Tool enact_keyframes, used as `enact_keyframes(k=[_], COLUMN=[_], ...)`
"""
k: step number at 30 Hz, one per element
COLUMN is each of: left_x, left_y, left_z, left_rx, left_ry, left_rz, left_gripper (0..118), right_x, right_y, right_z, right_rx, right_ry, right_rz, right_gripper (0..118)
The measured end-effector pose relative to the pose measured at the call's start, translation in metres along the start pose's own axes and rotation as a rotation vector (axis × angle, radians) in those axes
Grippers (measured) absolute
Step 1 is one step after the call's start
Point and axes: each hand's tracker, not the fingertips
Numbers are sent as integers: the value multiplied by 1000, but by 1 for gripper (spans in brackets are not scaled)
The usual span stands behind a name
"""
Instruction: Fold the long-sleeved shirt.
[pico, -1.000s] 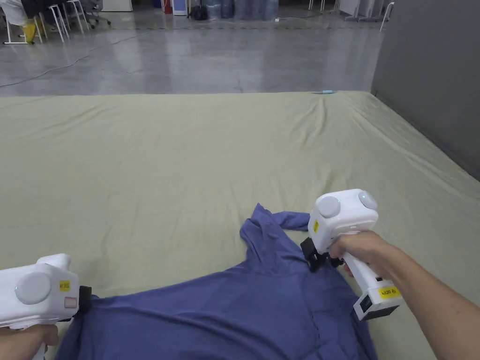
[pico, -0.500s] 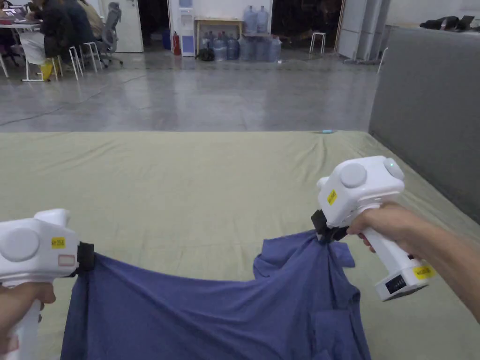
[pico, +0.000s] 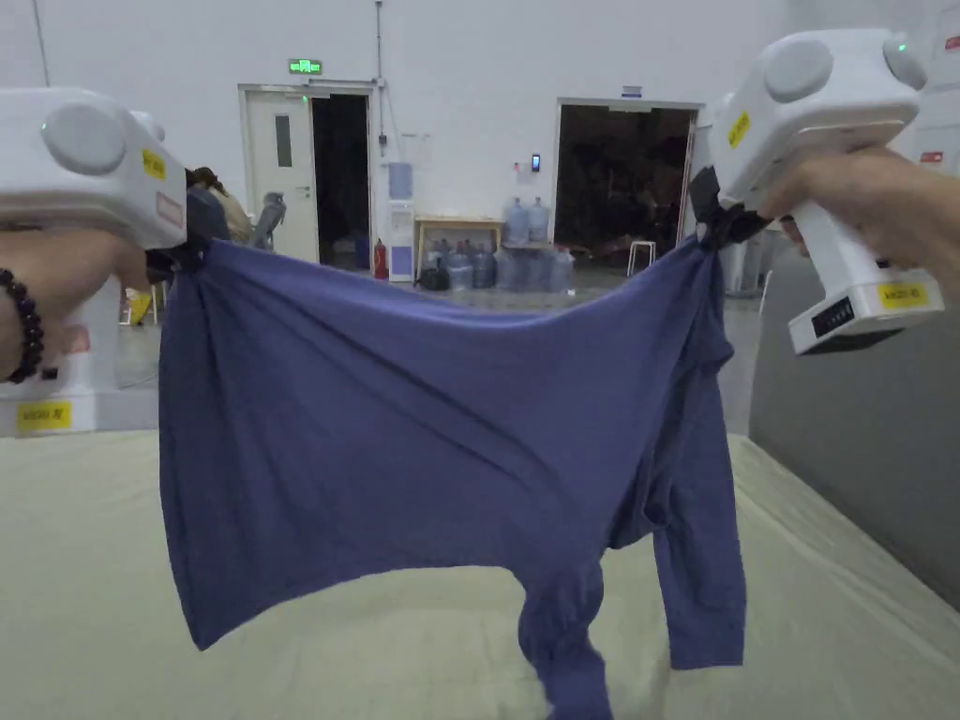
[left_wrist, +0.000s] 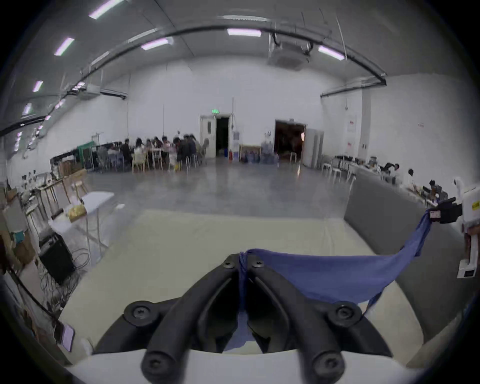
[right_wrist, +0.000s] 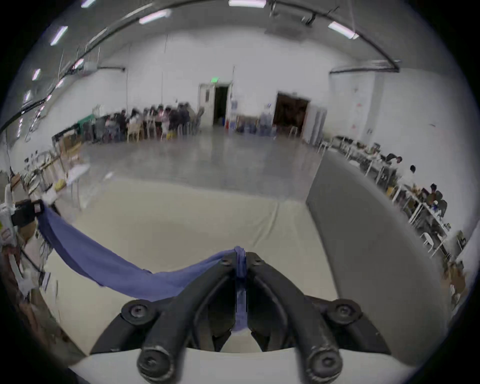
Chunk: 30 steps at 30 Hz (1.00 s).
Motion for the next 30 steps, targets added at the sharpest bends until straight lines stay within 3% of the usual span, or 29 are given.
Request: enact_keyframes(k=[5,8,13,21,30], left_x=[9,13,19,18,-6], left_y=[64,79,80,20,-91], left_z=[10,14,16,-11,-52], left_rx=[103,105,109,29,-105], left_ry=[6,5,24,20,16], left_rz=[102,120,88,45,39], left_gripper=[0,0,0,0,0], right_x=[10,4,7,8,8], right_y=[75,74,60,-10,-118], right_z=[40,69,64,12,-76], right_rx=[188,199,185,78,-78], right_ry=[-51,-69,-70,-33,53], right_rz=[-64,-74,-39,-55,-102], right_gripper=[2,2,2,2,2])
